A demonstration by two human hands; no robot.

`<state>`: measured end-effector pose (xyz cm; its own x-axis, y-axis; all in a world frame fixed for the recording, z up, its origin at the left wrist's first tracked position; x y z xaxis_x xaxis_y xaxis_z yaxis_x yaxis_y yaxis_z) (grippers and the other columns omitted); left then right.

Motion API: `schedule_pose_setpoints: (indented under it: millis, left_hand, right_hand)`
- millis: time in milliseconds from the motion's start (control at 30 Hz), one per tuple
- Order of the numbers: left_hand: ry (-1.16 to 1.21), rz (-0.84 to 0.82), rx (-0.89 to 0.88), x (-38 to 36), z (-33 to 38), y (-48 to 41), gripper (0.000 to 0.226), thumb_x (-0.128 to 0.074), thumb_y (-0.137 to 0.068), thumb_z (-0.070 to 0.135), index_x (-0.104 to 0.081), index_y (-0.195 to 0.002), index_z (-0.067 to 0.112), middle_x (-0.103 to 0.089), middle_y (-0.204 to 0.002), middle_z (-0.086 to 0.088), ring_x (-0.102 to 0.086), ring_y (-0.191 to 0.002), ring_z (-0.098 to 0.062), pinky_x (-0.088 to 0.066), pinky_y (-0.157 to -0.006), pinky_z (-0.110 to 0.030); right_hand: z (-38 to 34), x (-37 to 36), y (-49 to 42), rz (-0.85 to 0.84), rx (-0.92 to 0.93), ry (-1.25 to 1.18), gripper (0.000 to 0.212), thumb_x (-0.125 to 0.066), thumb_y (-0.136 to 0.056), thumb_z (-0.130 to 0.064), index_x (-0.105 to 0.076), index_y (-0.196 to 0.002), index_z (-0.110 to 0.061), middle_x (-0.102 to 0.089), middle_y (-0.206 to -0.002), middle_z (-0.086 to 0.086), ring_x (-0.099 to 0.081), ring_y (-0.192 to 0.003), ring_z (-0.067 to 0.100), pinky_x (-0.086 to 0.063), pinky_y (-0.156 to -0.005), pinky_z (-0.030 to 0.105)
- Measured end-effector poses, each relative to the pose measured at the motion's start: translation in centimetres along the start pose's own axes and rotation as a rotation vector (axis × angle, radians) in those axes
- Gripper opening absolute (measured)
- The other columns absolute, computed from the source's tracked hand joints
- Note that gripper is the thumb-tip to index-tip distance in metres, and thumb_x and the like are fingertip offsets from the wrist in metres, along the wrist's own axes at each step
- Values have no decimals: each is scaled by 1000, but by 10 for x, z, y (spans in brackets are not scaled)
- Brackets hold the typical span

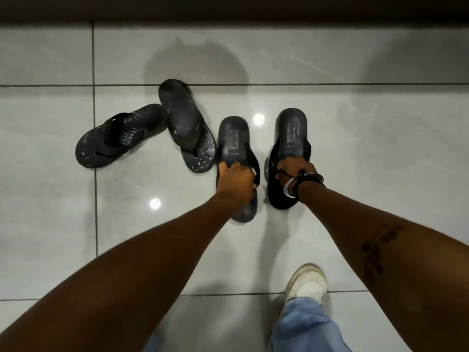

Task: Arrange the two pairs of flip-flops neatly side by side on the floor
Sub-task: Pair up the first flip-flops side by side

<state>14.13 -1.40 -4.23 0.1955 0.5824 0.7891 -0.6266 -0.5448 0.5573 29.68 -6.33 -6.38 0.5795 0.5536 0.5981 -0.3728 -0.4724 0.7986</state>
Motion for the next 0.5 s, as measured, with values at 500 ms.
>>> schedule_pose_setpoints:
  millis: [500]
  left_hand:
    - [-36,137,-86,-20,32,-38,22,-54,-93,30,-72,-102,21,-68,-105,0,-48,-109,-25,-28,-105,-47]
  right_hand:
    - [37,-3,9,150,171,161,33,-60,-90,-30,-66,-122,-25,-50,-138,8,-44,-127,36,-44,-99,42]
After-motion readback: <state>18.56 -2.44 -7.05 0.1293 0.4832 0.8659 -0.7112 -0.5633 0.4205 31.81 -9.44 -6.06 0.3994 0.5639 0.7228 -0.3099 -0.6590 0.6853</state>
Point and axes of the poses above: each hand's wrist, its own y-axis away from the middle knuckle, its own x-axis out of the back of the hand, z = x × y, the point moved 3 cm from there along -y, towards the middle knuckle
